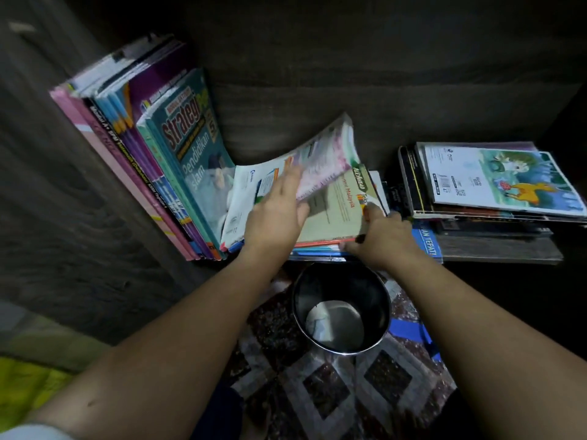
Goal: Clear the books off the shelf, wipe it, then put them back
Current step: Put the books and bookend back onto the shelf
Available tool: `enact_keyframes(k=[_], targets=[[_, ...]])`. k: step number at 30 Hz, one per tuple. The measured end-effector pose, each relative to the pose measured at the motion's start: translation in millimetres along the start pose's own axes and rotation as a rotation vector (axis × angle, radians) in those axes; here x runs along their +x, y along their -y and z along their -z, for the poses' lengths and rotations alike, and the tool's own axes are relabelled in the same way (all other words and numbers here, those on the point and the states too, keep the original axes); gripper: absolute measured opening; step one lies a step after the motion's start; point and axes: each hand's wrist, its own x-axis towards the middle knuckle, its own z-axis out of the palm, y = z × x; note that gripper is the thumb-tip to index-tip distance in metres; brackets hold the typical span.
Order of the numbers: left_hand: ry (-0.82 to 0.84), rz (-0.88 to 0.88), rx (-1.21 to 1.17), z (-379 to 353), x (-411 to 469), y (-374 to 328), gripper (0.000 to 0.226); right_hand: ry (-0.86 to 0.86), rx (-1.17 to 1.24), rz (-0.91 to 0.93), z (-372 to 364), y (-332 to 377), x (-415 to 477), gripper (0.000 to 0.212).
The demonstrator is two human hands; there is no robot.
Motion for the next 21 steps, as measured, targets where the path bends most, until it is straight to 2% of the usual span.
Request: enact_keyframes(k=[2,4,5,7,13,16,18,21], targets=[[-0.292,-0.144,-0.025,10.6,0.8,5.5,0.08,0.005,-0.066,0.052,1.2,4.1,-2.7,0.087],[-0.579,-0.254,0.205,19.6,9.5,12.7,0.093,0.023,-0.127,0.073,1.7,5.8,-1.6,0.082],[-0.68,-0.245,0.335,26.2,15.2,15.2,0.097,0.038,-0.156,0.08,2.0,6.5,-1.4,0.08],[-0.792,-0.153,0.525,42.4,22.4,17.0,0.088,0.048,-0.164,0.077,1.9,6.0,2.2,0.08],[-0.712,0.189,0.578,74.4,23.7,28.7,0.057,0.069,0.097,-0.088,10.4,1.6,13.5,0.114],[-0.691,0.356,0.614,84.4,20.8,31.8,0.052,0.074,0.225,-0.142,14.7,10.4,11.7,0.113],[-0.662,0.391,0.61,87.0,16.2,36.0,0.054,-0.041,0.369,-0.181,17.2,18.7,8.4,0.106],[-0.566,0.34,0.57,92.1,8.9,34.8,0.064,-0.351,0.564,-0.127,31.3,42.4,-2.3,0.082]])
